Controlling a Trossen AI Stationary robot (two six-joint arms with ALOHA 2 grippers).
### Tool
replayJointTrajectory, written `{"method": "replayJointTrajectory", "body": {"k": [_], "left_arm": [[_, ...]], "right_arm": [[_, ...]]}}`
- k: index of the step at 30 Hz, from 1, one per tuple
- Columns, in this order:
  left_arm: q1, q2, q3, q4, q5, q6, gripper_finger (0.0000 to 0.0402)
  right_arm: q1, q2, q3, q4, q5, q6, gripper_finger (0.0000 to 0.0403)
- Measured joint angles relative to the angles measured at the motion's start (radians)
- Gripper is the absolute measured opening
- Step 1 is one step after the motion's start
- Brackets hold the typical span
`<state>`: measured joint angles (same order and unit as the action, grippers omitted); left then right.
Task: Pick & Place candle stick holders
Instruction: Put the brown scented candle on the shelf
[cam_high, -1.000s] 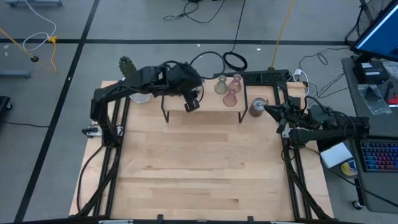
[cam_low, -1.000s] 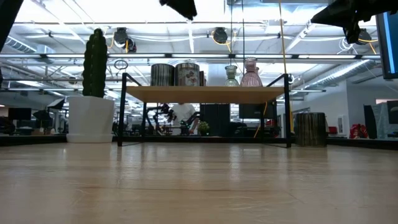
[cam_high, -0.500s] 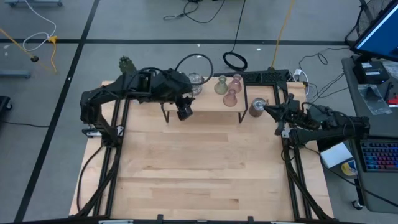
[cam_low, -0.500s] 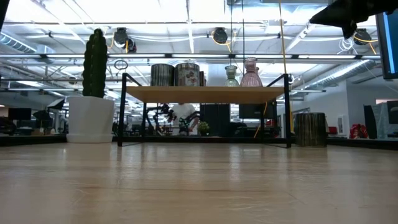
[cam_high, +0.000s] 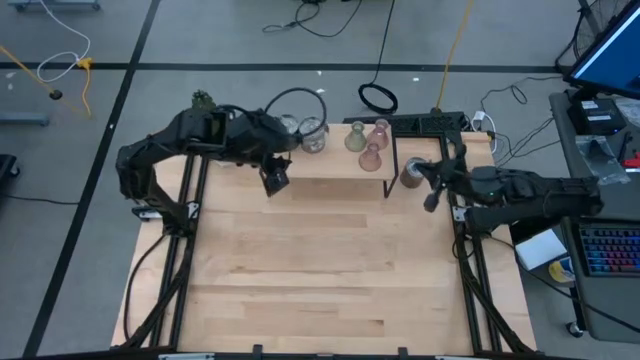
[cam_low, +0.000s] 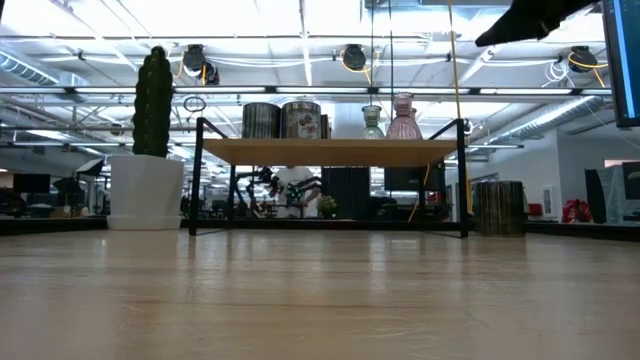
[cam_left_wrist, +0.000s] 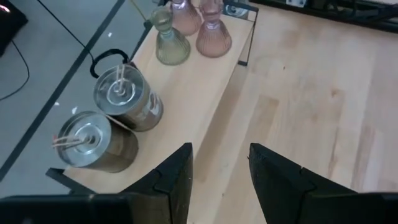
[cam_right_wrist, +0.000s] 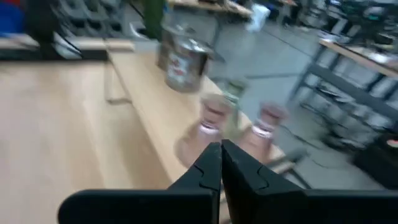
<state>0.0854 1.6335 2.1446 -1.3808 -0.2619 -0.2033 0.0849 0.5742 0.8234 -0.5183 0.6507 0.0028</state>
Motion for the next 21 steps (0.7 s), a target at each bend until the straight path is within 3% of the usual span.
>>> {"method": "replayJointTrajectory", "body": {"k": [4, 15, 21], "left_arm": [[0.007, -0.040, -0.004, -0.015, -0.006, 0.027, 0.0159], [0.014, -0.134, -0.006, -0.025, -0.010, 0.089, 0.0159], [0.014, -0.170, -0.079, 0.003, -0.001, 0.089, 0.0159]], "right_arm": [[-0.002, 0.085, 0.105, -0.144, 0.061, 0.043, 0.0004], [-0.120, 0.269, 0.357, -0.628, 0.053, 0.320, 0.0004], [-0.216, 0.352, 0.397, -0.785, -0.067, 0.397, 0.0004]]}}
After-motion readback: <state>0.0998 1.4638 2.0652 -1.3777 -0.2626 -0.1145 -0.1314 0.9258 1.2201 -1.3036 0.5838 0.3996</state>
